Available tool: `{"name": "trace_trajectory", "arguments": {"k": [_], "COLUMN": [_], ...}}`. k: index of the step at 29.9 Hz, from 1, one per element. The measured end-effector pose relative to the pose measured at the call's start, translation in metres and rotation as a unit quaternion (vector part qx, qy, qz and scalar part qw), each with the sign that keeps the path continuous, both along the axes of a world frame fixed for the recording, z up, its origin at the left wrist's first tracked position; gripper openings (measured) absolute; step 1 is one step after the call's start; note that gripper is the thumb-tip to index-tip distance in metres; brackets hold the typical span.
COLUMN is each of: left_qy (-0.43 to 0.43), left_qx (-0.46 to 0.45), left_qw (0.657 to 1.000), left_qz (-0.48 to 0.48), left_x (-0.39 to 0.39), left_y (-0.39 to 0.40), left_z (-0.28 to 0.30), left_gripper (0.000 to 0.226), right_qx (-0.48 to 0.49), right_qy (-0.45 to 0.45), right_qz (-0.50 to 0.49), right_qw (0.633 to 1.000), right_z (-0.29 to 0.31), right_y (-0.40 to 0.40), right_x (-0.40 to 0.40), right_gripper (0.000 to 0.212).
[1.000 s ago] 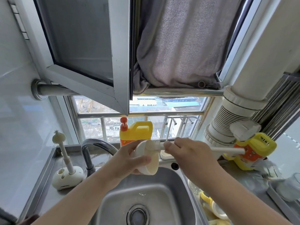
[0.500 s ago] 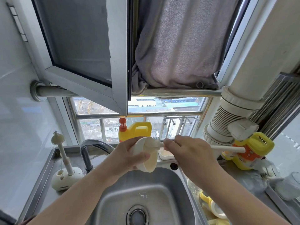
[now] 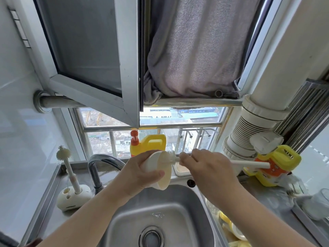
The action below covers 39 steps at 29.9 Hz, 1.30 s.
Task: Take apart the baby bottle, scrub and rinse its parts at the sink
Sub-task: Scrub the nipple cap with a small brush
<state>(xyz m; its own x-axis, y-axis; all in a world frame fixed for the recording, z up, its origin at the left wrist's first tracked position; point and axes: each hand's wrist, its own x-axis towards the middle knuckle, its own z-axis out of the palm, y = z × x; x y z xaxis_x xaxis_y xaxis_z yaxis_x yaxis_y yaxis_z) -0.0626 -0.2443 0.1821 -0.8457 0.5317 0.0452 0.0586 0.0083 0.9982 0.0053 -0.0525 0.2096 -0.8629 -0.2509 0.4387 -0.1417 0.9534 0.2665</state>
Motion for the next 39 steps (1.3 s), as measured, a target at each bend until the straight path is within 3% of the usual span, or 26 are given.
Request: {"name": "trace_trajectory", "arguments": {"k": [2, 4, 6, 7, 9, 11, 13, 14, 17, 19, 22, 24, 29, 30, 32, 33, 35, 36, 38, 39], "left_qy": [0.014, 0.044, 0.073, 0.080, 0.100, 0.126, 0.136, 0.149, 0.166, 0.129, 0.024, -0.070, -0.085, -0.083, -0.074, -0.079, -0.082, -0.071, -0.036, -0.024], "left_qx": [0.000, -0.008, -0.016, -0.009, -0.018, -0.058, -0.060, -0.059, -0.097, -0.106, -0.027, 0.052, 0.031, 0.016, -0.022, -0.031, -0.035, -0.033, -0.029, -0.025], "left_qw": [1.000, 0.999, 0.997, 0.996, 0.994, 0.990, 0.989, 0.987, 0.981, 0.986, 0.999, 0.996, 0.995, 0.996, 0.996, 0.996, 0.996, 0.996, 0.998, 0.999], "left_qz": [0.016, 0.030, 0.032, 0.032, 0.030, 0.016, 0.015, 0.016, 0.012, 0.006, -0.023, -0.021, 0.034, 0.038, 0.036, 0.032, 0.027, 0.029, 0.033, 0.035], "left_x": [0.000, 0.001, 0.003, 0.003, 0.000, -0.002, -0.002, -0.002, -0.001, 0.003, 0.007, 0.007, 0.005, 0.005, 0.004, 0.004, 0.004, 0.004, 0.004, 0.004], "left_y": [0.001, 0.001, -0.001, -0.002, -0.004, -0.002, 0.000, 0.000, 0.000, -0.001, 0.001, 0.003, 0.005, 0.005, 0.005, 0.006, 0.009, 0.010, 0.010, 0.010], "left_z": [-0.001, -0.002, -0.004, -0.005, -0.007, -0.009, -0.010, -0.011, -0.012, -0.007, 0.008, 0.017, 0.021, 0.021, 0.019, 0.017, 0.018, 0.018, 0.018, 0.017], "left_gripper": [0.048, 0.050, 0.051, 0.053, 0.062, 0.078, 0.079, 0.075, 0.077, 0.079, 0.077, 0.057, 0.047, 0.043, 0.035, 0.031, 0.027, 0.028, 0.033, 0.038], "right_qx": [-0.065, -0.197, -0.348, -0.405, -0.488, -0.564, -0.615, -0.622, -0.543, -0.498, -0.460, -0.457, -0.418, -0.354, -0.121, -0.057, -0.003, -0.019, -0.141, -0.237], "right_qy": [-0.066, -0.230, -0.423, -0.473, -0.495, -0.461, -0.415, -0.394, -0.331, -0.320, -0.333, -0.329, -0.309, -0.285, -0.166, -0.095, -0.029, -0.046, -0.135, -0.224], "right_qz": [-0.026, -0.064, -0.069, -0.062, -0.057, -0.065, -0.073, -0.076, -0.086, -0.073, -0.054, -0.049, -0.054, -0.054, -0.051, -0.051, -0.037, -0.032, -0.061, -0.066], "right_qw": [0.995, 0.951, 0.834, 0.780, 0.717, 0.682, 0.666, 0.672, 0.767, 0.803, 0.821, 0.825, 0.853, 0.889, 0.977, 0.993, 0.999, 0.998, 0.979, 0.943], "right_z": [0.000, 0.005, 0.007, 0.010, 0.014, 0.014, 0.012, 0.011, 0.004, 0.004, 0.005, 0.004, 0.007, 0.007, 0.006, 0.005, 0.007, 0.003, -0.002, -0.005], "right_y": [-0.005, -0.012, -0.011, -0.009, -0.007, -0.011, -0.017, -0.020, -0.021, -0.021, -0.022, -0.021, -0.022, -0.022, -0.018, -0.016, -0.015, -0.015, -0.020, -0.022], "right_x": [0.000, 0.006, 0.007, 0.007, 0.007, 0.006, 0.005, 0.005, 0.005, 0.005, 0.007, 0.008, 0.015, 0.015, 0.011, 0.009, 0.007, 0.007, 0.007, 0.009], "right_gripper": [0.016, 0.019, 0.027, 0.029, 0.032, 0.033, 0.033, 0.034, 0.033, 0.032, 0.031, 0.028, 0.026, 0.024, 0.009, 0.015, 0.024, 0.023, 0.006, 0.017]}}
